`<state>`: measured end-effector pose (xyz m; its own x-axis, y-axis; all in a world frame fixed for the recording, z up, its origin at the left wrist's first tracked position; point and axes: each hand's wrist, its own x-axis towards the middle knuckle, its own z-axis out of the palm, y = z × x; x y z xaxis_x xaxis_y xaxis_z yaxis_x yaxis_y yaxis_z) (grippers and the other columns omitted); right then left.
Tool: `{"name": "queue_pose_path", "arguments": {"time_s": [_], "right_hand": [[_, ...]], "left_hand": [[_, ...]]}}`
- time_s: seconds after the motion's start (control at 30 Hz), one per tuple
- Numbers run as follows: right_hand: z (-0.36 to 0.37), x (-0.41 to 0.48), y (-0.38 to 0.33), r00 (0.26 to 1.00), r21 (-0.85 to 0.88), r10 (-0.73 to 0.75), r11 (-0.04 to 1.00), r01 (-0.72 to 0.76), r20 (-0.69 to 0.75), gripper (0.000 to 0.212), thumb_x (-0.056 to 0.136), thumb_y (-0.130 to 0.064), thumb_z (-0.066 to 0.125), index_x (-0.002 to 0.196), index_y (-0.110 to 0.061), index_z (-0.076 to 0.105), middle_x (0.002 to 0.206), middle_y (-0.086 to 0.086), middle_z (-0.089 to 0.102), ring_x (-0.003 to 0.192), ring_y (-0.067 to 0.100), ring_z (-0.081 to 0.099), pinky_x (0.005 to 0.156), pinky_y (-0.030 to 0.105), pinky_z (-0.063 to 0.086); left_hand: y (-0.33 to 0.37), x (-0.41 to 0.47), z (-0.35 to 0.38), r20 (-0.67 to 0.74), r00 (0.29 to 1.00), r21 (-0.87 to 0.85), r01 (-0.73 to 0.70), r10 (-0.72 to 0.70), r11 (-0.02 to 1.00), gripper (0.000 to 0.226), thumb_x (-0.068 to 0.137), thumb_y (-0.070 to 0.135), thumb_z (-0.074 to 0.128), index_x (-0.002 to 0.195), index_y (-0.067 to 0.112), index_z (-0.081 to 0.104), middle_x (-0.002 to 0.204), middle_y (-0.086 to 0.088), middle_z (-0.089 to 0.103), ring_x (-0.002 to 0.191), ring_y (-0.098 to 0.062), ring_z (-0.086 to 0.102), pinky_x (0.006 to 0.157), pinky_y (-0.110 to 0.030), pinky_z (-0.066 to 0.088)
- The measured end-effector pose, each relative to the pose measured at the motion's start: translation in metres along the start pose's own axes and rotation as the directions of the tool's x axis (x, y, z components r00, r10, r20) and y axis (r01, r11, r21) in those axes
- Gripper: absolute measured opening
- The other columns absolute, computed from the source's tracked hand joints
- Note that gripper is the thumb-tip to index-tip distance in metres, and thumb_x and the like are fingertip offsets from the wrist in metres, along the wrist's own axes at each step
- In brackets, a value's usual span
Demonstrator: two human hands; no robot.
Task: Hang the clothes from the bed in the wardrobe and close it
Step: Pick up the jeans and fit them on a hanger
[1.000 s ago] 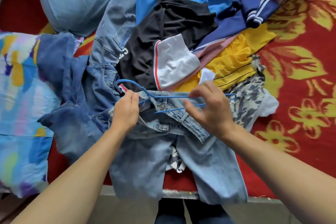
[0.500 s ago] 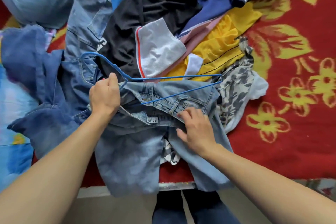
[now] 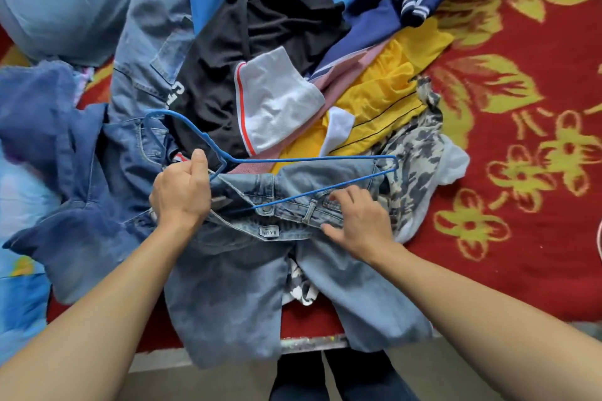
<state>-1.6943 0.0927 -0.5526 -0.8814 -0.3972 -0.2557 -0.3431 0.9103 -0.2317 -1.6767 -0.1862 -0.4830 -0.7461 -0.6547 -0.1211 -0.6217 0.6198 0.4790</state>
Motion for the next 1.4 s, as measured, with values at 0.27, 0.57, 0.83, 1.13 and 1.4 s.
{"name": "queue_pose_path", "arguments": {"time_s": [0.27, 0.57, 0.83, 1.13, 1.4], "right_hand": [[0.023, 0.026, 0.025, 0.987, -0.139, 0.074, 0.986, -0.094, -0.141, 0.042, 0.070, -0.031, 0.047, 0.104, -0.013, 0.064, 0.098, 0.008, 0.064, 0.087, 0.032, 0.062, 0.073, 0.044, 0.047], [-0.074, 0.043, 0.084, 0.909, 0.616, 0.296, 0.669, -0.416, 0.292, 0.025, 0.084, 0.003, 0.058, 0.079, -0.018, 0.070, 0.072, 0.016, 0.063, 0.063, 0.022, 0.052, 0.059, 0.033, 0.045], [-0.135, 0.035, 0.077, 0.900, 0.581, 0.167, 0.713, -0.392, 0.402, 0.017, 0.080, 0.006, 0.063, 0.088, -0.006, 0.072, 0.069, 0.013, 0.060, 0.058, 0.015, 0.049, 0.048, 0.018, 0.039], [-0.107, 0.042, -0.002, 0.922, 0.813, 0.170, 0.435, -0.386, 0.347, 0.012, 0.093, -0.023, 0.063, 0.095, -0.014, 0.071, 0.075, 0.002, 0.057, 0.062, 0.013, 0.048, 0.053, 0.027, 0.043], [-0.103, 0.023, -0.022, 0.967, 0.293, -0.207, 0.925, 0.242, -0.147, 0.067, 0.071, -0.035, 0.051, 0.137, -0.025, 0.049, 0.136, 0.000, 0.052, 0.124, 0.023, 0.048, 0.104, 0.043, 0.036]], "left_hand": [[-0.014, -0.009, -0.014, 0.091, 0.989, 0.026, -0.122, 0.119, 0.992, 0.058, 0.086, 0.050, 0.026, 0.047, 0.009, 0.037, 0.050, -0.010, 0.041, 0.064, -0.037, 0.043, 0.058, -0.037, 0.028], [0.001, -0.014, 0.004, 0.034, 0.987, 0.189, -0.162, 0.158, 0.968, 0.071, 0.085, 0.046, 0.015, 0.088, 0.001, 0.070, 0.087, -0.032, 0.065, 0.088, -0.047, 0.058, 0.075, -0.045, 0.044], [0.015, -0.006, 0.002, -0.031, 0.955, 0.292, -0.274, 0.295, 0.916, 0.061, 0.092, 0.039, 0.026, 0.072, 0.002, 0.069, 0.069, -0.028, 0.065, 0.068, -0.045, 0.063, 0.060, -0.035, 0.034], [0.033, -0.038, 0.025, 0.157, 0.951, 0.277, -0.300, 0.265, 0.913, 0.042, 0.094, 0.038, 0.044, 0.073, 0.012, 0.069, 0.069, -0.021, 0.066, 0.068, -0.042, 0.063, 0.056, -0.034, 0.033], [0.035, -0.017, 0.004, 0.118, 0.954, 0.035, -0.280, 0.275, 0.959, 0.047, 0.088, 0.055, 0.056, 0.065, 0.014, 0.052, 0.067, -0.012, 0.063, 0.073, -0.037, 0.057, 0.060, -0.039, 0.040]]}}
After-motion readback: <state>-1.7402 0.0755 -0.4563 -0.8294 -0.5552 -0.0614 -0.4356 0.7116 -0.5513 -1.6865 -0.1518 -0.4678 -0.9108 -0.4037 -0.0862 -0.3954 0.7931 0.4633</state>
